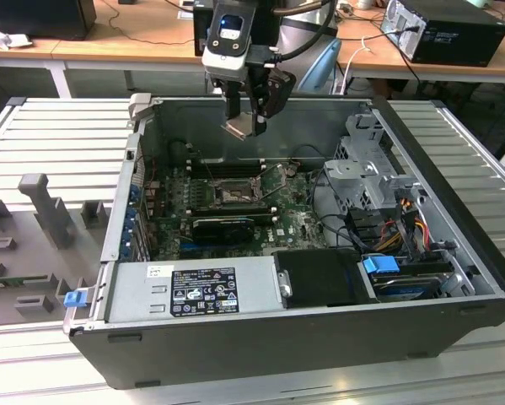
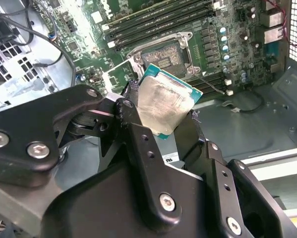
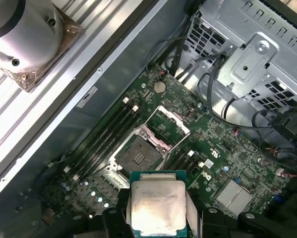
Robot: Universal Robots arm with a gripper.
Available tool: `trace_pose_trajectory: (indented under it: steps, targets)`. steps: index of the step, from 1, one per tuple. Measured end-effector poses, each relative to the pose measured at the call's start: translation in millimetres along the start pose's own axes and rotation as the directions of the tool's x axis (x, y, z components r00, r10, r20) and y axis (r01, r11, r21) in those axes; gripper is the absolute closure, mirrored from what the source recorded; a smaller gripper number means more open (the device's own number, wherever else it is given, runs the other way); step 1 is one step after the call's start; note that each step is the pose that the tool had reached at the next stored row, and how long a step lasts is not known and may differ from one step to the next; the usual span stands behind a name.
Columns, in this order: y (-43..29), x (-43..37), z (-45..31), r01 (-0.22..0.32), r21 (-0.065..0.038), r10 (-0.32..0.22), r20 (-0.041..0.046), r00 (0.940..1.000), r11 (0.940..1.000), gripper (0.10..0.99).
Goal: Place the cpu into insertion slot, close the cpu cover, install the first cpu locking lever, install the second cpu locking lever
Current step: 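Place the cpu into insertion slot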
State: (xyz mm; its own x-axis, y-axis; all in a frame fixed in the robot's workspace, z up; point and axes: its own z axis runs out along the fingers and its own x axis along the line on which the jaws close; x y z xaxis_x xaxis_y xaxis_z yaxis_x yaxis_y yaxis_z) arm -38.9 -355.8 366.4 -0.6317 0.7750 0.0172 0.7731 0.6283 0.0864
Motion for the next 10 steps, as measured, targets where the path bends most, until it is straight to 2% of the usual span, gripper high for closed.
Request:
trace_pose_trajectory:
  steps: [5,10]
  targets:
    - [-0.2,0.0,1.6,-0.087,-0.001,0.087,0.0081,0.9962,0.9962,0.557]
    - [-0.3,-0.1,3.5,-0.176,-0.003,0.176,0.0166,0.9843,0.9845,0.557]
